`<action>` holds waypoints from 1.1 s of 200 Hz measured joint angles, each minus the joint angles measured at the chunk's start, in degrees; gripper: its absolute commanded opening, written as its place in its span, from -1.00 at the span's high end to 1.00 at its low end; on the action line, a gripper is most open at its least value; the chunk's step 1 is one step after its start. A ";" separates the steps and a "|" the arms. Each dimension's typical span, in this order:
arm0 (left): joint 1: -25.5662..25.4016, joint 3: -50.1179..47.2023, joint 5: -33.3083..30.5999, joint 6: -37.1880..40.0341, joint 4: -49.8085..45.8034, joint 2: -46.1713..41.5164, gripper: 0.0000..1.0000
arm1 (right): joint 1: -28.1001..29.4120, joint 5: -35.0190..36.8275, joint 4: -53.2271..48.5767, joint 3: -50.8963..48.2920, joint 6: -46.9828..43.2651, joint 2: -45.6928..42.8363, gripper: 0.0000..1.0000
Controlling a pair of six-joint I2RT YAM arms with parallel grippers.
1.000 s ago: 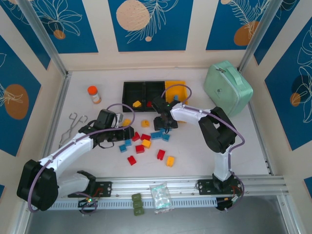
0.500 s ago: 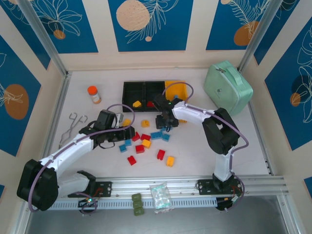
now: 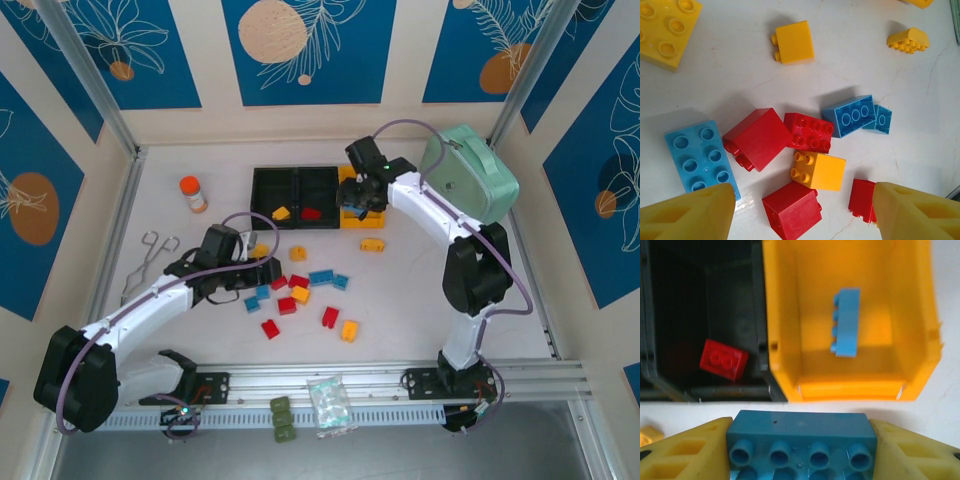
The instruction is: Sort the legos into containers by color
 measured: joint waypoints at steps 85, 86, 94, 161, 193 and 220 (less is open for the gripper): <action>-0.63 -1.18 0.00 -0.61 1.07 0.00 -0.45 | -5.22 -3.41 -3.45 16.24 12.48 15.82 -0.08; -0.63 -1.20 0.00 -0.61 1.09 0.00 -0.45 | -5.22 -3.41 -3.56 16.39 12.59 15.96 -0.08; -0.63 -1.36 0.00 -0.61 1.09 0.00 -0.45 | -5.44 -3.65 -3.93 17.88 13.49 17.22 -0.09; -0.63 -2.08 0.00 -0.61 1.27 0.00 -0.45 | -5.92 -4.42 -7.10 24.83 18.73 22.64 -0.18; -0.63 -2.10 0.00 -0.61 1.27 0.00 -0.45 | -6.03 -4.39 -7.21 24.83 20.44 22.67 -0.37; -0.63 -2.10 0.02 -0.61 1.29 0.00 -0.45 | -6.03 -4.22 -7.28 24.83 21.09 22.67 -0.45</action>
